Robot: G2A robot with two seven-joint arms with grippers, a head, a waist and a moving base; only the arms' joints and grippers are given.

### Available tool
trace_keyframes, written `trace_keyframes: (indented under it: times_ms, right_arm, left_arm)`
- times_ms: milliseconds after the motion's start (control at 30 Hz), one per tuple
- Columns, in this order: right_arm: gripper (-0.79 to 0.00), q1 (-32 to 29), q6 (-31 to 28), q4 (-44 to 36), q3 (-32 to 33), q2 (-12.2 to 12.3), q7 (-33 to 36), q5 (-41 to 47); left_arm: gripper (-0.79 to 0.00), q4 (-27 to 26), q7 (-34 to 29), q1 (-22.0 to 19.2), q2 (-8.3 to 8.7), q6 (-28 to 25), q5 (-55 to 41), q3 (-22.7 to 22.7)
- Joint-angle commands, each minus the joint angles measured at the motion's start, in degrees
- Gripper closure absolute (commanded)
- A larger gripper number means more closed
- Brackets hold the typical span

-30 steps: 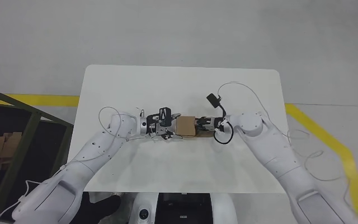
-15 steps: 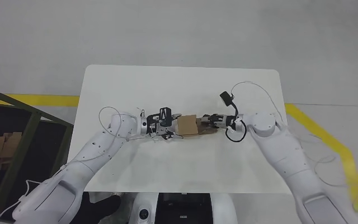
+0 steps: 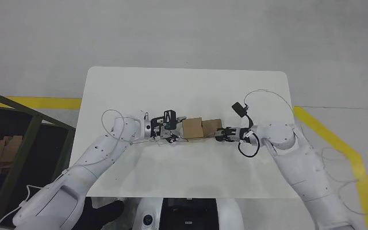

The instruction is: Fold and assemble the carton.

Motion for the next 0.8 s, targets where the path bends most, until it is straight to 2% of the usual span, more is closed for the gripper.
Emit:
trace_keyframes:
  times_ms: [0,200,467,767]
  right_arm:
    - [0.0,-0.2,-0.2,0.3,-0.3,-0.1,-0.7,0.9]
    - [0.0,1.8,-2.7,4.5,-2.6,-1.2,-3.9,4.3]
    - [0.0,6.8,-6.5,10.8,-8.1,-3.5,-3.9,8.7]
    - [0.0,10.7,-10.5,17.9,-12.1,-5.8,-3.8,13.2]
  left_arm:
    - [-0.576,0.0,0.1,0.0,-0.01,0.0,0.0,0.1]
    - [-0.573,-0.3,0.3,0.1,-0.01,0.0,0.2,0.1]
    - [-0.57,-0.4,0.5,0.1,-0.01,-0.3,0.2,0.2]
    - [-0.523,-0.2,0.3,0.1,-0.19,-0.3,0.1,0.5]
